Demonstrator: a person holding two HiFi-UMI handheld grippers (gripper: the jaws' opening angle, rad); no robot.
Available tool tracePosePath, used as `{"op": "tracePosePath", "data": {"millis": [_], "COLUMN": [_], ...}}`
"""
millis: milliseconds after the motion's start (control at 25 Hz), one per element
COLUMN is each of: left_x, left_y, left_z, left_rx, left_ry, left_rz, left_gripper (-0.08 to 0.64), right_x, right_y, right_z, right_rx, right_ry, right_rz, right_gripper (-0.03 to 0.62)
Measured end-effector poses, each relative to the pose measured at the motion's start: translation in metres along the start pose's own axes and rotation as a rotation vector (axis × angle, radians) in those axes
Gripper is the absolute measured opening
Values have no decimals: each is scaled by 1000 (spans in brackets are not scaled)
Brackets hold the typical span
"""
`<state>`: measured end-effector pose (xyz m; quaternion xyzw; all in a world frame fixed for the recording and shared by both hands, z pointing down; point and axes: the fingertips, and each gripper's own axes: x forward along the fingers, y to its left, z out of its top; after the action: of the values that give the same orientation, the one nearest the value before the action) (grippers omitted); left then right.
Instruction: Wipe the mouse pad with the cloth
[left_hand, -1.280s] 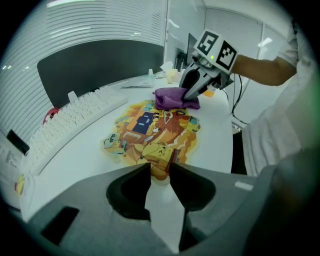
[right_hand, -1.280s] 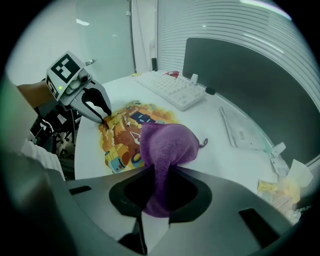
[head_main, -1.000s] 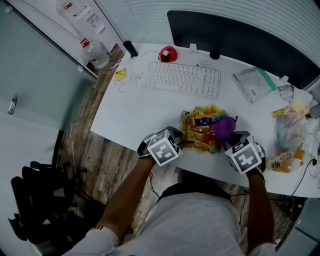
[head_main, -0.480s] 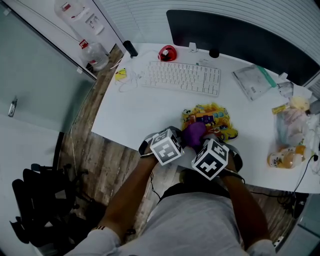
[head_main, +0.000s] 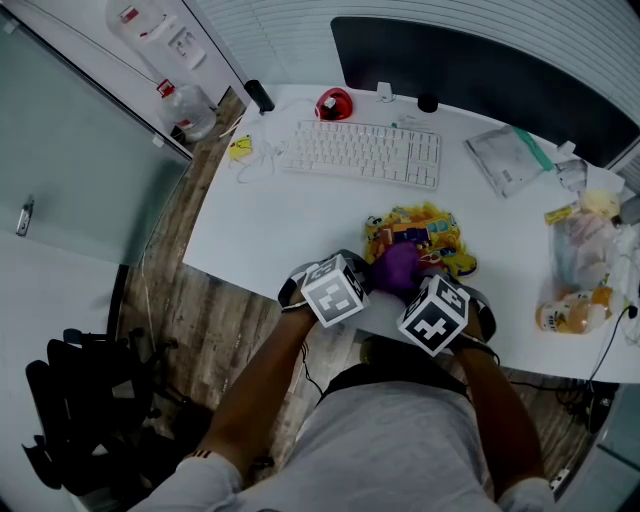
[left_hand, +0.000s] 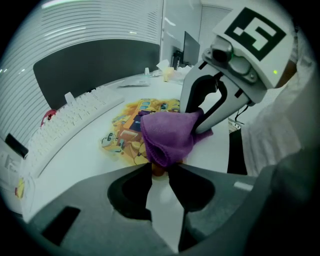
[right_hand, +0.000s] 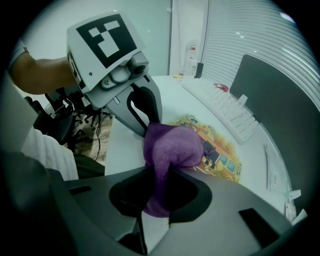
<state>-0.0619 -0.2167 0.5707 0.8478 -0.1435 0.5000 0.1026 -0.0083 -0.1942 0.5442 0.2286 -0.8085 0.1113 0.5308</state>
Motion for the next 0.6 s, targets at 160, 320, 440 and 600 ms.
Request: {"op": "tracePosePath", "data": {"millis": [160,320,440,600], "left_x": [0,1,1,2], "left_y": [0,0,0,0], "left_z": [0,-1,-1,-2], "left_rx": [-1,0,-3,-12], "left_ry": [4,12,17,16], "left_rz": [-5,-10,-15,-12], "left_gripper": [118,118,118,118], "right_x": [-9,-15,-19,-25], "right_y": [-12,-28,-35,-47], "right_z": [-22,-44,-62,-80], "right_rx": [41,93,132,177], "right_ry": [12,18,29,30], "right_rz": [-15,-33,-38,-54], "right_gripper": [71,71,71,71]}}
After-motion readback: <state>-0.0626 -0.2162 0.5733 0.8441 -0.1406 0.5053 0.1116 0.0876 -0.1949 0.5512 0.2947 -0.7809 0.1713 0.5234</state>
